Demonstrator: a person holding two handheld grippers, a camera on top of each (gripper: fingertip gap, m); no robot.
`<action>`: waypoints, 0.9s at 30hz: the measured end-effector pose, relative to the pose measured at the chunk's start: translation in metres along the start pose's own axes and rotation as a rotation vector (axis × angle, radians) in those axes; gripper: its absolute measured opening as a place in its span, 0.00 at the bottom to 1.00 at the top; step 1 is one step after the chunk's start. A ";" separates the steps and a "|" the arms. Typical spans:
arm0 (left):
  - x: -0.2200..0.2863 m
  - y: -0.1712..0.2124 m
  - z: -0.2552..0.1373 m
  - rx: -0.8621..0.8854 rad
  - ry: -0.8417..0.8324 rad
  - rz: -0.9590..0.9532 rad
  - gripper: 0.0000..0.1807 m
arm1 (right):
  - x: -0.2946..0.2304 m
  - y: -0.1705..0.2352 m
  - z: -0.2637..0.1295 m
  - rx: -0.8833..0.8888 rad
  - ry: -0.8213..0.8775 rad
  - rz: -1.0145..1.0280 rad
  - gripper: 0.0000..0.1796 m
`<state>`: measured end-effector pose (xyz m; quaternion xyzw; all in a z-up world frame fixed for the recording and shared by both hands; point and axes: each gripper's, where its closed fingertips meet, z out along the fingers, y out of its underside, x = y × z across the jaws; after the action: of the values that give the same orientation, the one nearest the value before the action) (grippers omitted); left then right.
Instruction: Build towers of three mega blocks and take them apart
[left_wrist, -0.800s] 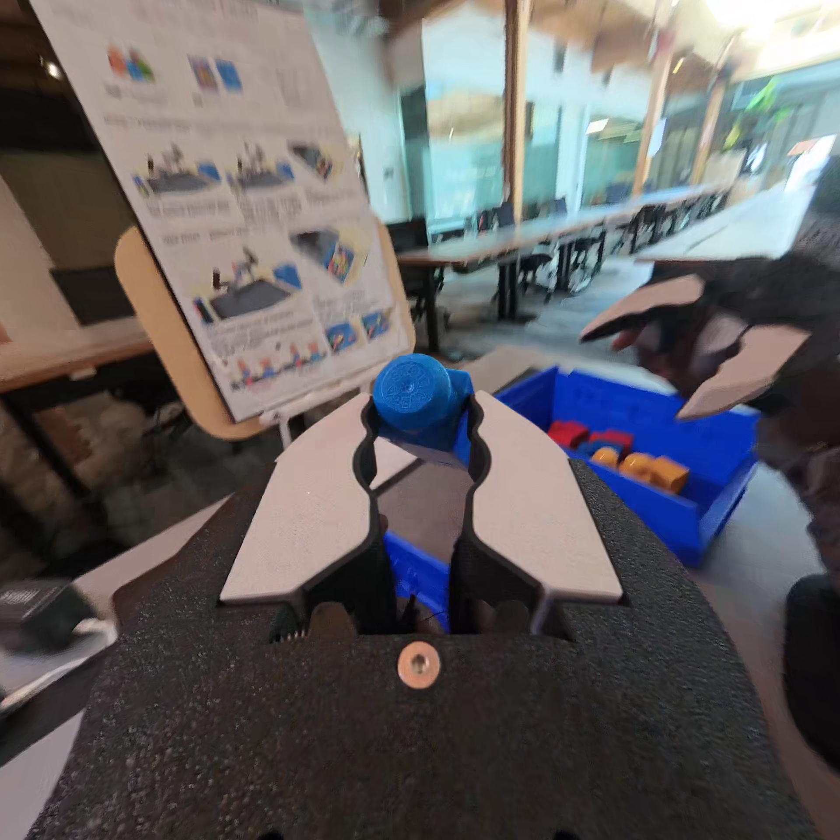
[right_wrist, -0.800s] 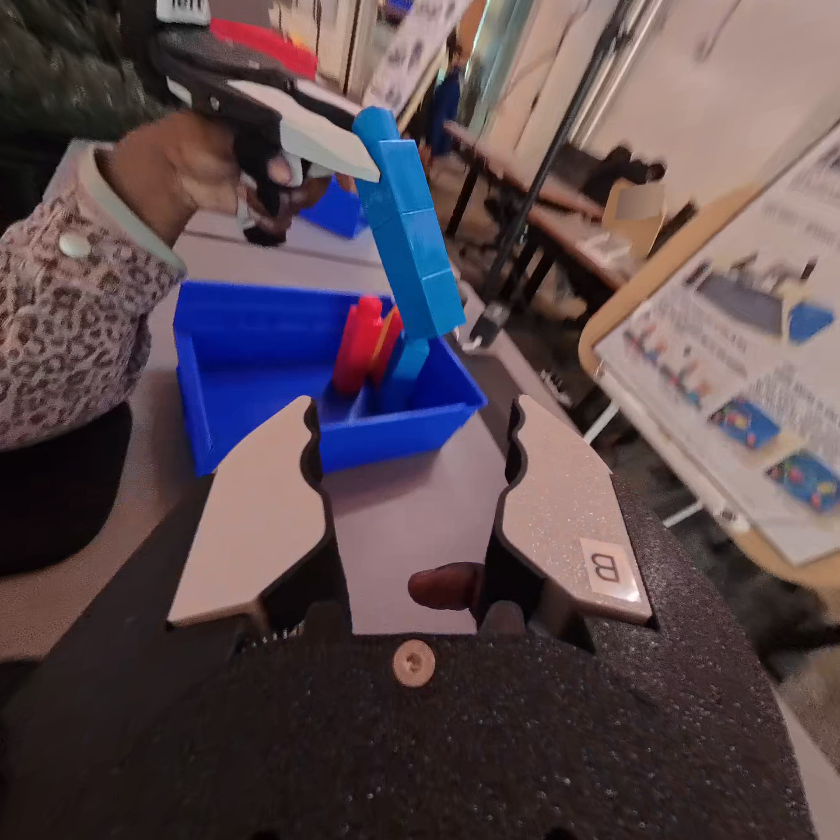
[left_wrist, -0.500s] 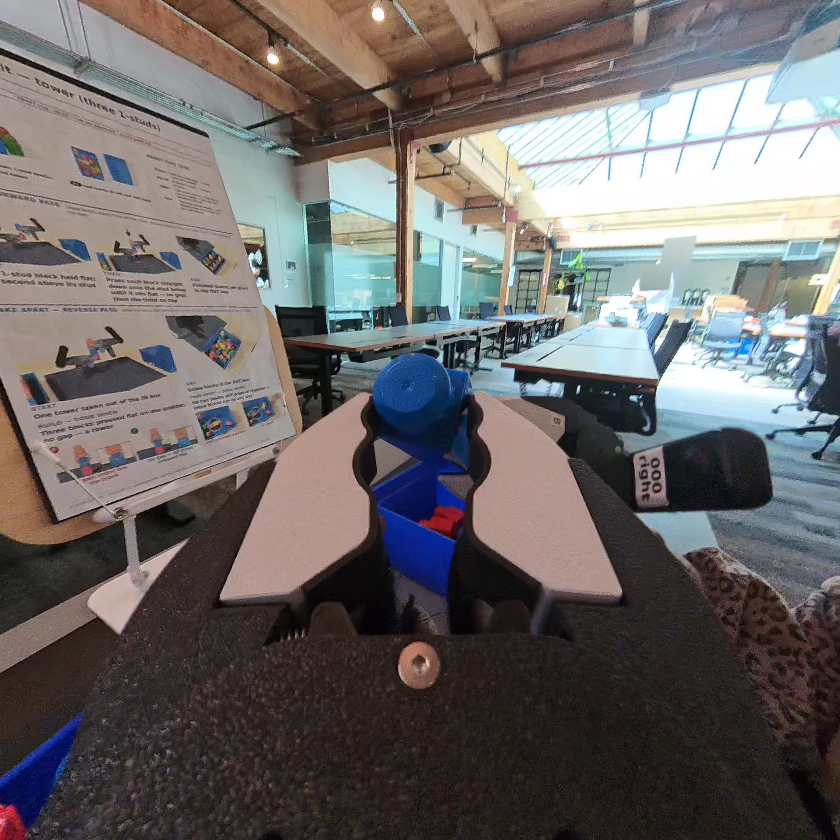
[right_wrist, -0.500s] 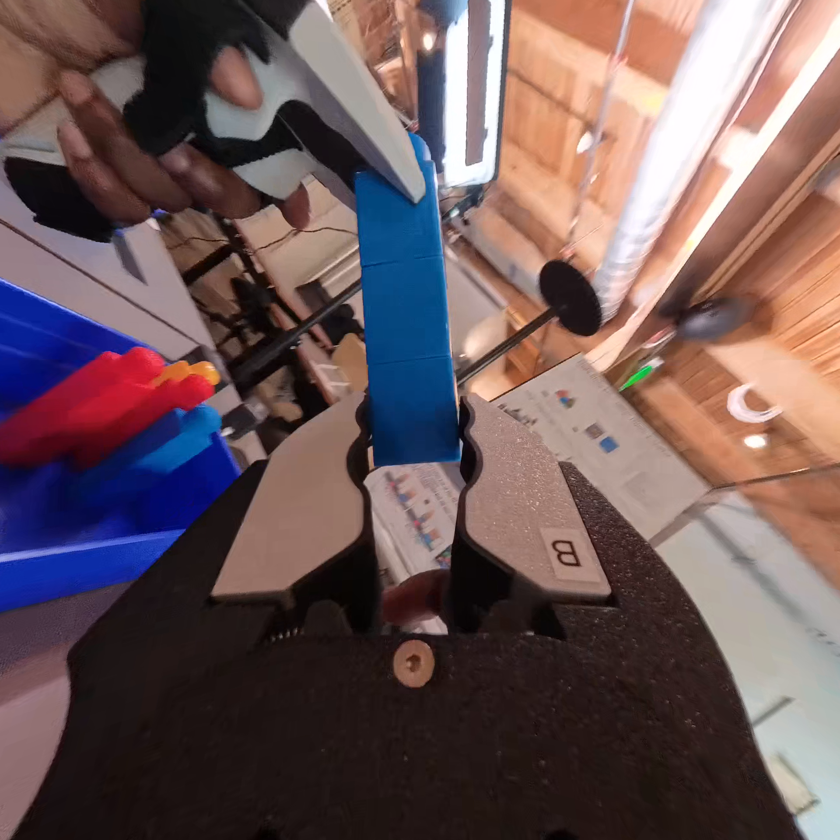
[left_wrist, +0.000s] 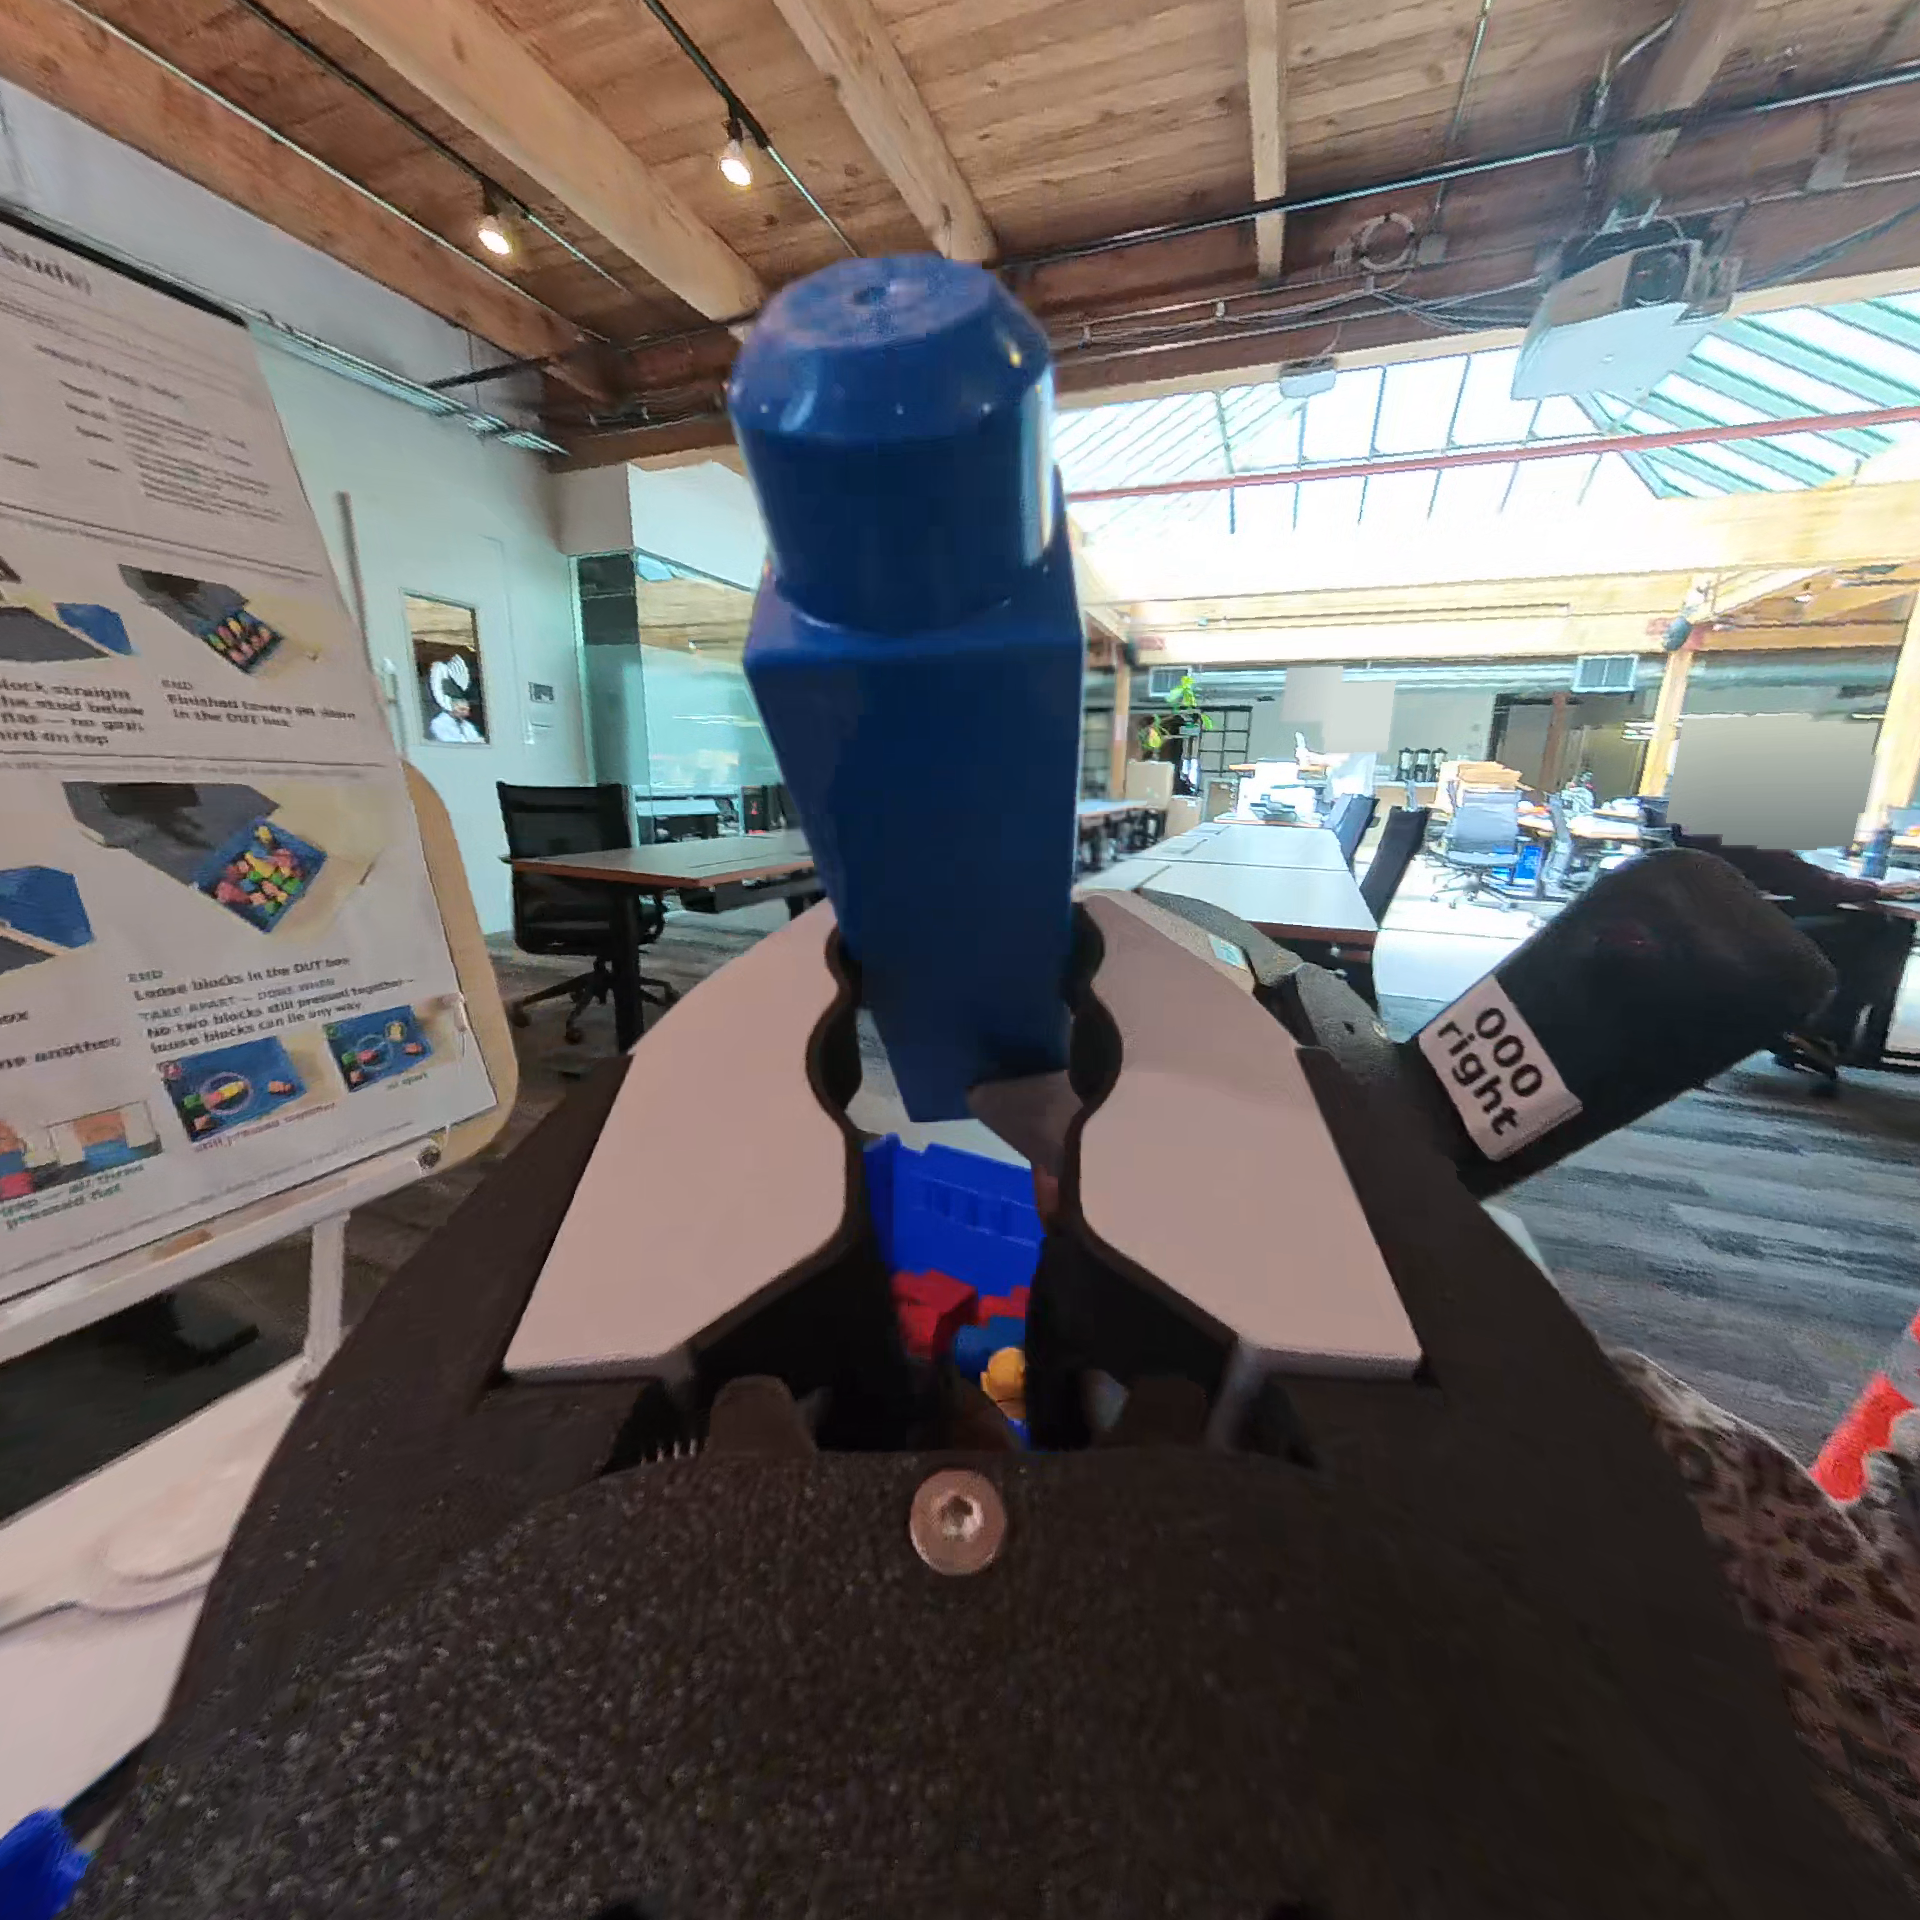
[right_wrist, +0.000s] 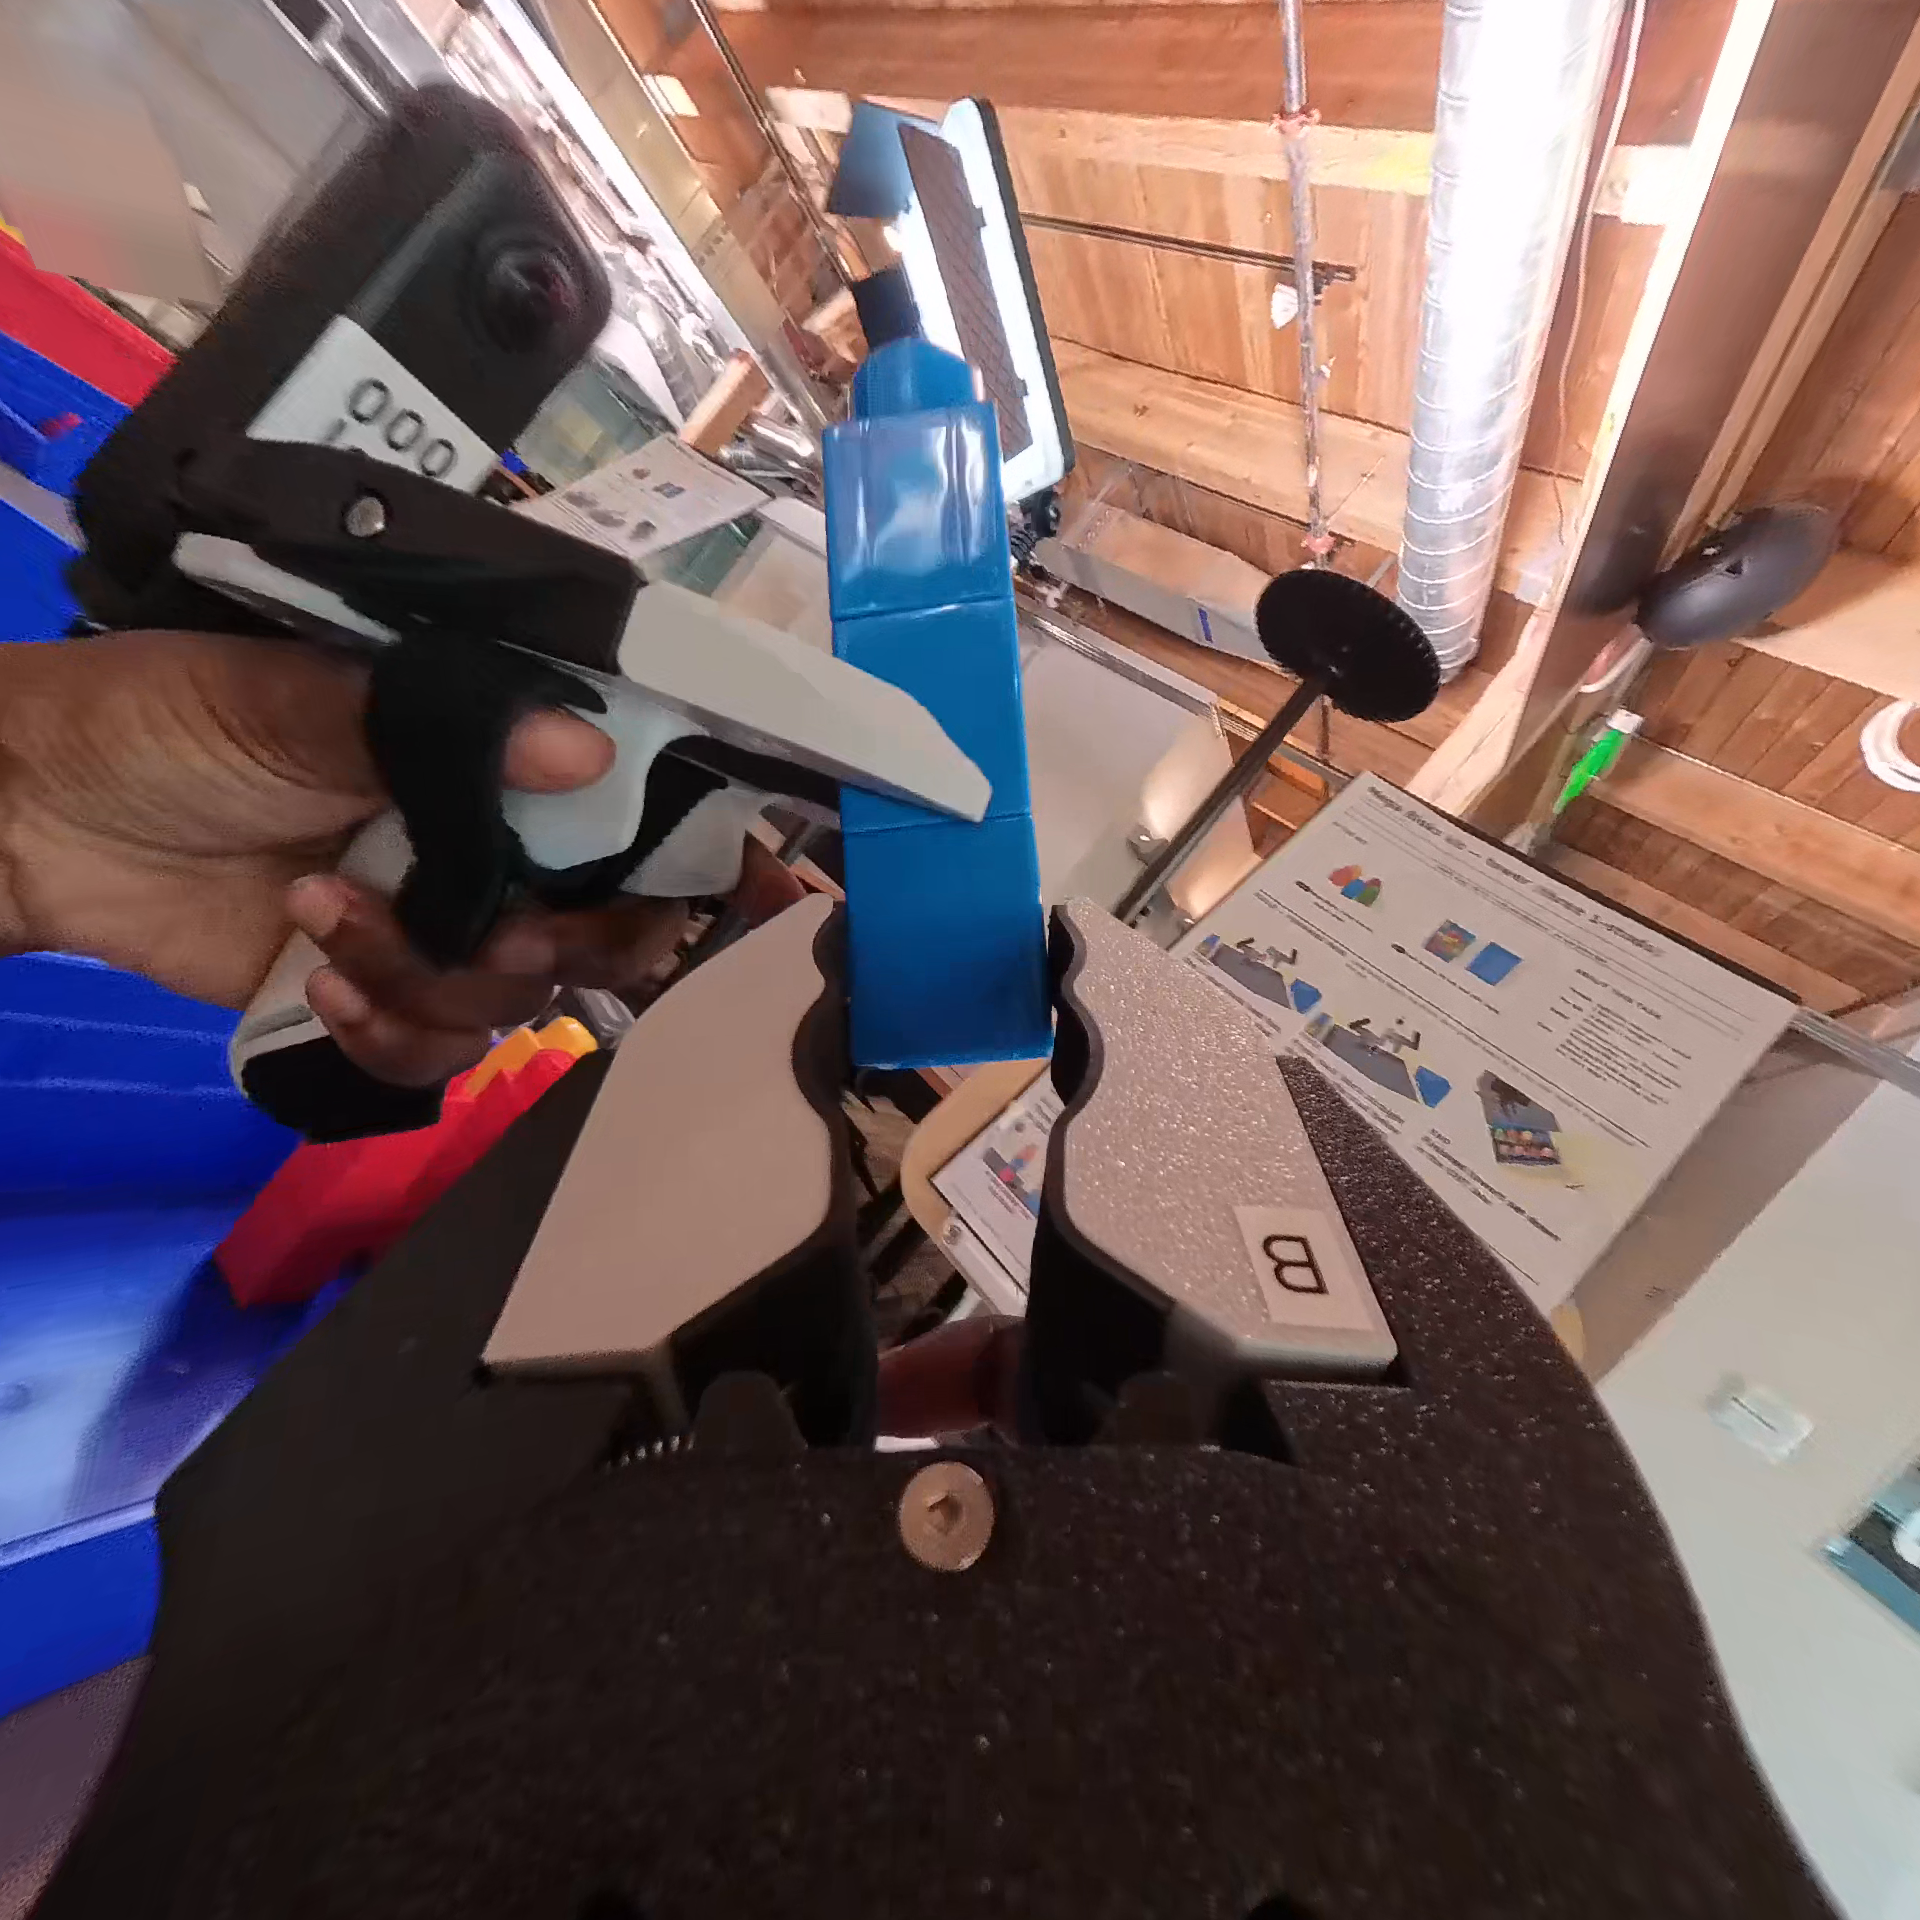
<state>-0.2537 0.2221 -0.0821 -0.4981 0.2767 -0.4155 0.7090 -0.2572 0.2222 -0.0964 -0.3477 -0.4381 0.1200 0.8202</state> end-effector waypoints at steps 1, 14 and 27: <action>0.000 -0.001 0.001 0.011 -0.012 0.018 0.22 | 0.001 0.002 0.000 -0.010 0.006 -0.007 0.20; 0.007 0.004 0.013 0.004 -0.025 -0.014 0.20 | 0.009 0.007 -0.014 -0.118 -0.097 -0.035 0.20; -0.078 -0.088 -0.143 0.228 -0.541 0.070 0.20 | 0.067 0.145 -0.132 -0.712 -0.171 0.475 0.20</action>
<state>-0.4360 0.2072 -0.0512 -0.4979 0.0462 -0.2714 0.8224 -0.0967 0.2999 -0.2008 -0.6887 -0.4263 0.1751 0.5597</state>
